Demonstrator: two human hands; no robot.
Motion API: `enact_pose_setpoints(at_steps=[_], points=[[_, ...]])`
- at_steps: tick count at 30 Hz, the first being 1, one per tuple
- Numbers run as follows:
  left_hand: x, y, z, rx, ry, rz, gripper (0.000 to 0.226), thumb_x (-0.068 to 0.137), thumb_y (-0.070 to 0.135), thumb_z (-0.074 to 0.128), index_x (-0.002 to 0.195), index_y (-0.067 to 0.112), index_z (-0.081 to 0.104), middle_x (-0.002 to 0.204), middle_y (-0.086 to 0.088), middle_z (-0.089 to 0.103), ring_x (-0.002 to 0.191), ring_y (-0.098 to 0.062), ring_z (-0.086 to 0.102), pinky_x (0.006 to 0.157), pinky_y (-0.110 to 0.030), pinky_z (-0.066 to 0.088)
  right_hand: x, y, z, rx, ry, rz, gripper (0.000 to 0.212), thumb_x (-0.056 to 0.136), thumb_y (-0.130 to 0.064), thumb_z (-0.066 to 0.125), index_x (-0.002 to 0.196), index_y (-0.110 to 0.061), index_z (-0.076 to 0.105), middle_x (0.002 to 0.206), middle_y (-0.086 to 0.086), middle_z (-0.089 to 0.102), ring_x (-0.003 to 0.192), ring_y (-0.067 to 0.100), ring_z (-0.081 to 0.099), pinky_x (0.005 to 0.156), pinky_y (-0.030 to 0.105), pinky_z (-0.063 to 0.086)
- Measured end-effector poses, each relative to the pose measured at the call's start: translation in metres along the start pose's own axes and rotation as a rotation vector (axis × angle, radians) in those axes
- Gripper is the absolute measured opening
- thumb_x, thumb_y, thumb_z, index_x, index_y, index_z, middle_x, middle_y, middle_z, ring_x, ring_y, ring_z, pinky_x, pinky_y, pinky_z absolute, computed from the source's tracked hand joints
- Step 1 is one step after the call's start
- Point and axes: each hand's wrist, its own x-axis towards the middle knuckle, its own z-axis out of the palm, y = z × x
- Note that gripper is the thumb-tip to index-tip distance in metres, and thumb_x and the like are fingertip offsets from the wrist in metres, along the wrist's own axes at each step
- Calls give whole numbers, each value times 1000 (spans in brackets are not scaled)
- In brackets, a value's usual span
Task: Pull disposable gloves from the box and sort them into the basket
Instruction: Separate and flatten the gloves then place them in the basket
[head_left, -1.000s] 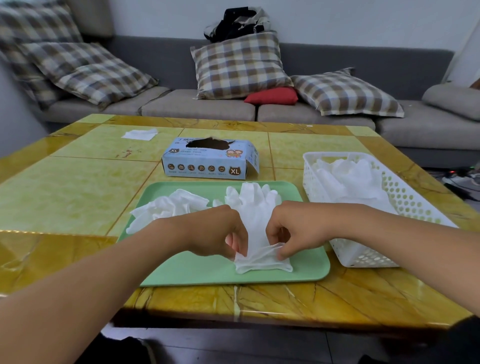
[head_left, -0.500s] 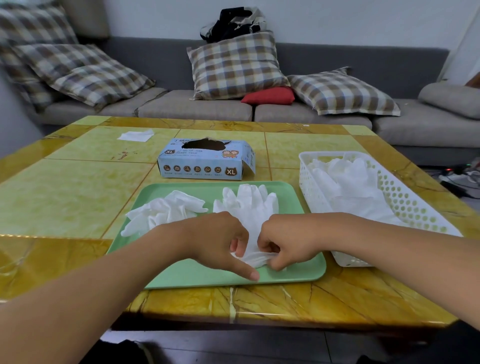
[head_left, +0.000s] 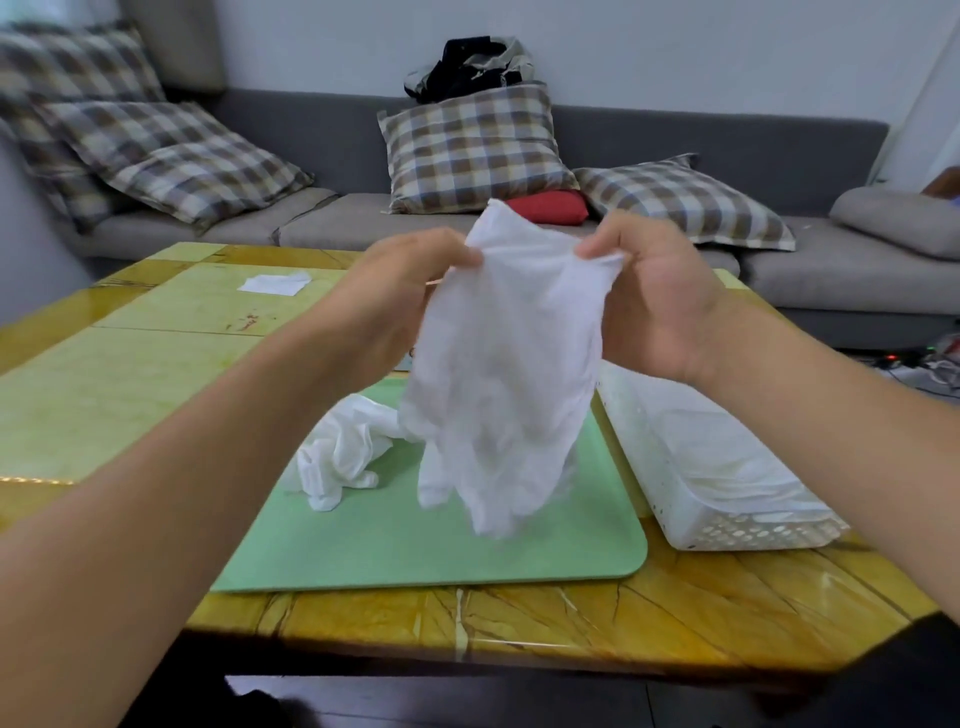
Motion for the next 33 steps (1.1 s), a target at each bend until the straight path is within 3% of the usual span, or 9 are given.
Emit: enact_pose_setpoints(at_steps=[2, 5, 8, 11, 14, 17, 21, 28, 33], points=[[4, 1, 2, 39, 87, -6, 38, 92, 23, 63, 55, 27, 70, 61, 10, 67, 54, -7, 62, 57, -20, 47, 1, 1, 5, 85, 61, 0, 44, 85, -31, 58, 122, -8, 59, 119, 10, 51, 113, 28, 40, 100, 39, 34], [4, -5, -3, -7, 99, -100, 25, 95, 25, 63, 72, 24, 74, 73, 5, 74, 63, -11, 70, 56, -21, 52, -1, 15, 1, 112, 30, 66, 89, 81, -65, 65, 148, -8, 49, 129, 10, 52, 119, 28, 49, 111, 36, 38], [-3, -15, -14, -24, 1, -161, 21, 102, 21, 55, 108, 7, 69, 102, -16, 73, 89, -31, 69, 70, -37, 59, -6, 30, 7, -32, -3, 35, 70, 81, -34, 73, 141, -4, 54, 118, 9, 68, 105, 23, 67, 95, 37, 56], [-7, -23, -23, 17, -65, -118, 26, 106, 22, 49, 122, 6, 62, 110, -19, 70, 94, -29, 67, 77, -40, 58, -3, 34, 14, -141, 138, -42, 47, 86, -7, 68, 132, -3, 61, 127, 16, 68, 111, 30, 66, 97, 43, 53], [-8, -24, -28, 65, -97, -32, 26, 106, 26, 48, 122, 10, 61, 109, -13, 72, 92, -22, 68, 77, -37, 57, 2, 28, 16, -185, 243, -92, 38, 93, -6, 66, 131, -5, 63, 126, 16, 69, 116, 34, 66, 99, 48, 54], [-11, -15, -23, 66, -87, 39, 18, 104, 30, 52, 111, 17, 63, 95, 0, 74, 82, -15, 70, 67, -28, 58, -2, 23, 17, -178, 289, -148, 34, 92, -3, 66, 126, -7, 65, 117, 13, 73, 104, 28, 72, 87, 40, 61], [-19, -1, 3, -26, -119, 53, 32, 95, 23, 66, 124, 10, 66, 114, -11, 75, 104, -26, 73, 87, -38, 60, -21, 14, 22, -194, 301, -206, 32, 94, -5, 66, 125, -5, 65, 116, 14, 73, 105, 29, 72, 85, 37, 61], [-12, 43, 68, -120, -116, 90, 24, 97, 22, 66, 115, 8, 72, 106, -11, 77, 98, -26, 74, 82, -36, 62, -80, -35, 1, -235, 450, -246, 36, 94, -15, 67, 129, -7, 65, 121, 11, 72, 114, 28, 68, 95, 43, 57], [-6, 70, 107, -100, -133, 77, 30, 93, 25, 72, 113, 3, 72, 105, -13, 77, 100, -30, 73, 84, -40, 62, -125, -73, -8, -279, 562, -277, 35, 92, -11, 68, 127, -3, 66, 113, 14, 74, 99, 28, 71, 91, 42, 58]])
